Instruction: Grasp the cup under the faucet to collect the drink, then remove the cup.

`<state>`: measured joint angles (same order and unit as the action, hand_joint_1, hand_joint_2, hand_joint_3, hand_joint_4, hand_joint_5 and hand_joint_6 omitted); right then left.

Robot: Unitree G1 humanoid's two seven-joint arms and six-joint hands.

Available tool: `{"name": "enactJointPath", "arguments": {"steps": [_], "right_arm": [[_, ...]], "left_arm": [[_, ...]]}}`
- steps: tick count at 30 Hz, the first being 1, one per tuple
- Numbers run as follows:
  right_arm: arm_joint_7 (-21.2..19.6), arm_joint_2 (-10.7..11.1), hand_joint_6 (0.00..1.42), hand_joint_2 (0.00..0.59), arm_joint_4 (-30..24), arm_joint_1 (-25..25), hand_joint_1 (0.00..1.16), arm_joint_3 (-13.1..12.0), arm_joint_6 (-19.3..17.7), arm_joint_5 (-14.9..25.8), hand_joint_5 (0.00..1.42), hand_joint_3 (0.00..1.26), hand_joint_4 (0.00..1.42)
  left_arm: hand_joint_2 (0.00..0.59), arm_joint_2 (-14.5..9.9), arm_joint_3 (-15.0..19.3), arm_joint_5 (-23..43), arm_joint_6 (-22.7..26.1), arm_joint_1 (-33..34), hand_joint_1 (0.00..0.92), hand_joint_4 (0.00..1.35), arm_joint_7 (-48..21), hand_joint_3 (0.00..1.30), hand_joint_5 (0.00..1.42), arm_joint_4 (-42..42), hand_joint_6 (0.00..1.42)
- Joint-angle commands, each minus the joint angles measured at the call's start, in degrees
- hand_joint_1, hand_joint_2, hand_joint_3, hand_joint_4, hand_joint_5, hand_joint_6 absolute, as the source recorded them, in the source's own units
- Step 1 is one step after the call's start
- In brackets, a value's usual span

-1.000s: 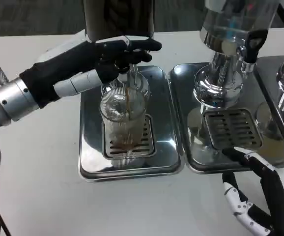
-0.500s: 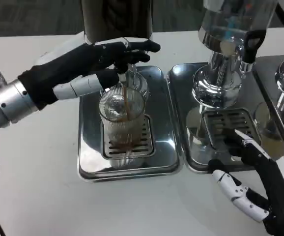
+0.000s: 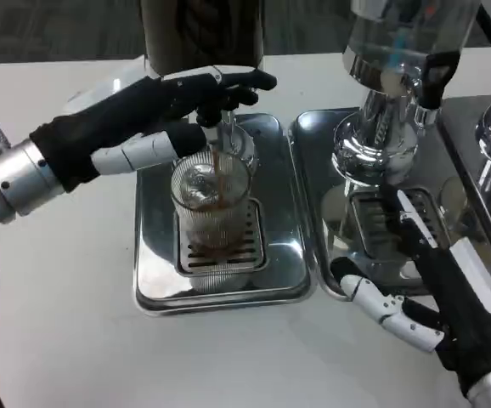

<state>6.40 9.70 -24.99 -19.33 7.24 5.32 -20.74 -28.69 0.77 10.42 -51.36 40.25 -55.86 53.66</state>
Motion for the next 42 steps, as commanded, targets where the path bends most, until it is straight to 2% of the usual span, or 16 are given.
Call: {"name": "enactJointPath", "arguments": {"steps": [1, 17, 31, 42], "right_arm": [[1.8, 0.5, 0.05, 0.254, 1.7, 4.2, 0.50, 0.3, 2.8, 1.1, 0.02, 0.00, 0.00], [0.9, -0.9, 0.03, 0.250, 12.6, 14.9, 0.49, 2.1, 3.1, 2.0, 0.01, 0.00, 0.00], [0.1, -1.5, 0.03, 0.250, 20.1, 21.8, 0.49, 2.2, 2.0, 3.3, 0.02, 0.00, 0.00], [-0.6, -2.9, 0.04, 0.262, 26.1, 27.0, 0.49, 2.4, 0.4, 4.4, 0.03, 0.00, 0.01]], "left_arm": [[0.064, -0.5, -1.5, -2.2, -0.4, -1.8, 0.000, 0.11, -1.2, 0.20, 0.16, -0.3, 0.18], [0.066, -0.9, -1.5, -2.3, -0.3, -1.8, 0.000, 0.11, -0.6, 0.20, 0.16, -0.3, 0.20], [0.067, -1.1, -1.3, -2.2, -0.4, -2.6, 0.000, 0.11, -0.1, 0.20, 0.15, -0.8, 0.20], [0.067, -1.5, -1.1, -2.2, -0.3, -3.0, 0.000, 0.11, 0.5, 0.20, 0.15, -1.5, 0.20]]}}
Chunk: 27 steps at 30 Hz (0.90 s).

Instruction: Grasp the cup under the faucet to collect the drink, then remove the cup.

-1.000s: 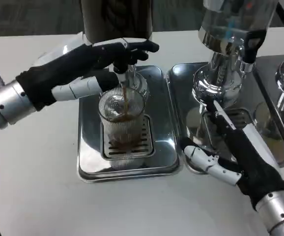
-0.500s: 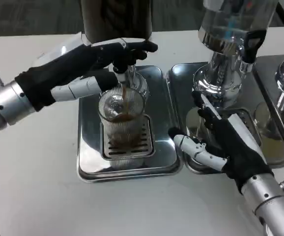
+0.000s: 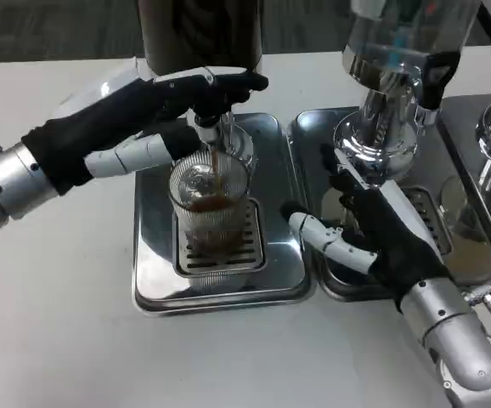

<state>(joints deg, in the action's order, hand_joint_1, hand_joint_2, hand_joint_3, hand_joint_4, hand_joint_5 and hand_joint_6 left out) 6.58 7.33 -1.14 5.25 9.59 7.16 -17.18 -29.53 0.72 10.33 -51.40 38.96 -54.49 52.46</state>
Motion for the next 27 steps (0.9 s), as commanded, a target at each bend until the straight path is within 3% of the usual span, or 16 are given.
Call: {"name": "enactJointPath", "arguments": {"steps": [1, 15, 27], "right_arm": [[-0.8, -0.6, 0.04, 0.263, 2.6, 2.9, 0.49, 0.0, -1.5, 0.9, 0.03, 0.00, 0.01], [-0.2, -1.2, 0.05, 0.270, 7.2, 7.5, 0.48, 1.3, -2.4, 1.7, 0.03, 0.01, 0.02], [0.1, -1.8, 0.04, 0.271, 9.4, 9.4, 0.48, 1.8, -3.1, 2.4, 0.03, 0.02, 0.02]], "left_arm": [[0.067, -0.7, -1.1, -2.1, -0.2, -1.8, 0.000, 0.11, -0.8, 0.20, 0.15, -0.3, 0.20], [0.067, -0.7, -0.8, -1.5, 0.3, -2.4, 0.000, 0.11, -0.6, 0.21, 0.15, -1.0, 0.20], [0.073, -0.9, 1.8, 0.2, 0.9, -3.3, 0.000, 0.12, 1.5, 0.21, 0.16, -1.1, 0.20]]}}
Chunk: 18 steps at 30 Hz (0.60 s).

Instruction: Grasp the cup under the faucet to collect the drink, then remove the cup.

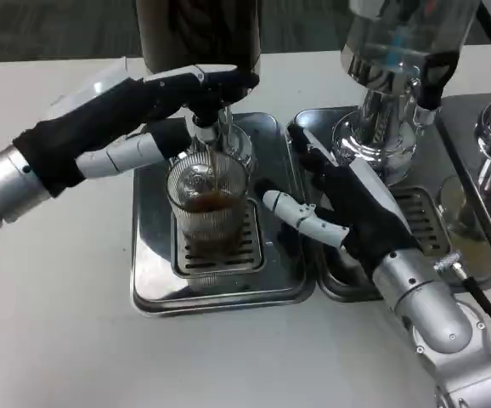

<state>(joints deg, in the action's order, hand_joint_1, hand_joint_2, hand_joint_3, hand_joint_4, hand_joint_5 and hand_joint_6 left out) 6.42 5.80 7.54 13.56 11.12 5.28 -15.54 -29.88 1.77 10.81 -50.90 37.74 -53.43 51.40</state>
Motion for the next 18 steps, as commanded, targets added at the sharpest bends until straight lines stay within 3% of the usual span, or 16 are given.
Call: {"name": "enactJointPath", "arguments": {"steps": [1, 18], "right_arm": [[0.4, -0.4, 0.03, 0.271, 0.7, 1.2, 0.48, 0.4, -1.2, 0.9, 0.03, 0.02, 0.02], [1.9, -1.1, 0.05, 0.272, 2.6, 2.7, 0.48, 1.3, -2.6, 2.8, 0.04, 0.04, 0.03]], "left_arm": [[0.073, -0.6, 1.0, -0.2, 0.5, -2.1, 0.000, 0.13, 0.6, 0.21, 0.16, -0.2, 0.20], [0.082, -0.4, 4.0, 2.4, 3.1, -3.3, 0.000, 0.14, 0.8, 0.23, 0.18, -0.6, 0.21]]}}
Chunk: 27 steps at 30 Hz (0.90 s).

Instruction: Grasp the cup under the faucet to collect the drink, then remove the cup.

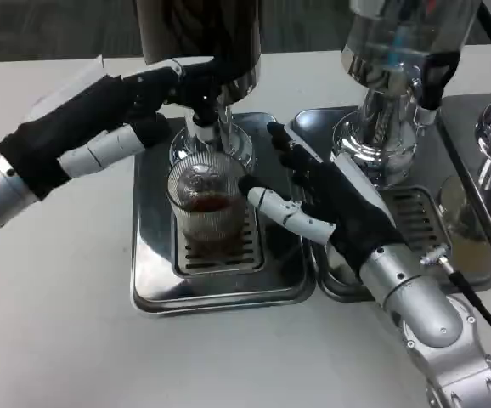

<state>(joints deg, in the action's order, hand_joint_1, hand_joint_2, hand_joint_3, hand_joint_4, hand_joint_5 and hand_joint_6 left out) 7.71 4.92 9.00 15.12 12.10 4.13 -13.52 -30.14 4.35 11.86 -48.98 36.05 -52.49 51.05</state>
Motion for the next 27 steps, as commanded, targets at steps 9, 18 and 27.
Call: {"name": "enactJointPath", "arguments": {"steps": [9, 18, 27], "right_arm": [[1.5, 0.1, 0.01, 0.262, 3.8, 3.0, 0.45, 0.6, -2.2, 0.8, 0.00, 0.00, 0.00], [1.8, 0.2, 0.00, 0.249, 6.8, 4.5, 0.44, 0.7, -4.3, 0.7, 0.00, 0.00, 0.00], [2.3, 0.7, 0.00, 0.238, 9.1, 5.7, 0.44, 1.6, -5.9, -0.1, 0.00, 0.00, 0.00]], "left_arm": [[0.089, -1.4, 3.9, 2.4, 2.2, -2.2, 0.000, 0.15, -0.2, 0.23, 0.18, 0.2, 0.22], [0.094, -2.9, 7.4, 3.0, 2.8, -3.5, 0.000, 0.17, 0.1, 0.24, 0.19, 1.4, 0.23], [0.104, -4.0, 10.1, 4.1, 4.2, -5.2, 0.000, 0.17, 0.3, 0.26, 0.20, 2.7, 0.25]]}}
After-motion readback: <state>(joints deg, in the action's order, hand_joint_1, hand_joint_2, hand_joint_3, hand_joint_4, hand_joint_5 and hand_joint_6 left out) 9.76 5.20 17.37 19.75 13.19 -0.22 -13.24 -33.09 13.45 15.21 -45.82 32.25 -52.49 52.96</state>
